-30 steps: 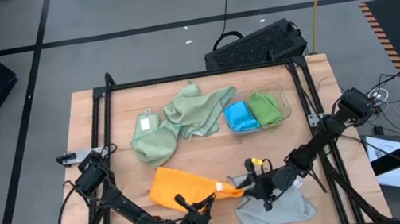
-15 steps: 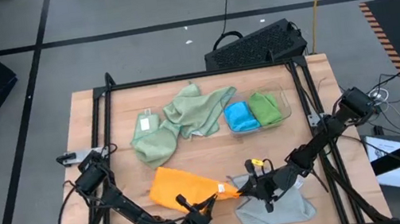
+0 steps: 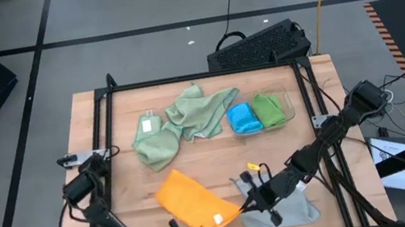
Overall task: Fold microfiber towels
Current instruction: Fold the yellow microfiber cloth
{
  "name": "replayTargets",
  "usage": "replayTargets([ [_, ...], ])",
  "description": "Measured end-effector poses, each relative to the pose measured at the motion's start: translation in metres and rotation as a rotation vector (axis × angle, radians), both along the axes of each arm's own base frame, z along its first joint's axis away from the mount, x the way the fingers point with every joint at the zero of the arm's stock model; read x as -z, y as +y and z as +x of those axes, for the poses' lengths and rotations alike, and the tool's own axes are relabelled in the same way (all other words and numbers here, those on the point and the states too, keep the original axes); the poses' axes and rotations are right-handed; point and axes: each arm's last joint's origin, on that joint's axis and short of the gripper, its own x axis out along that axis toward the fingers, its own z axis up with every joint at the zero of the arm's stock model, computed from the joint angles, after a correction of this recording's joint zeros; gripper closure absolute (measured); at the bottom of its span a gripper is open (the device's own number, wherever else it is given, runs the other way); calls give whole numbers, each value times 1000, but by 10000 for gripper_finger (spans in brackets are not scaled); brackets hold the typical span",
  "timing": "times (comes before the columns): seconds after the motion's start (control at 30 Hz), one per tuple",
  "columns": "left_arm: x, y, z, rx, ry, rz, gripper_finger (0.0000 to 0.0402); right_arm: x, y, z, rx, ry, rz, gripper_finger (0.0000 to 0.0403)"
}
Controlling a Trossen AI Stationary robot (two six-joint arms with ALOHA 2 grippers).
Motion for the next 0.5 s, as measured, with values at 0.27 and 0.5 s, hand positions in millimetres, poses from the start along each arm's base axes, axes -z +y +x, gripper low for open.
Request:
replayTargets([
  [0.27,-13,-18,-31,-43,-59,104,398,-37,11,18,-32,-73,-8,401],
  [0.5,-76,26,-9,-120,-1,197,397,-85,-18,23,-6,-64,-153,402],
])
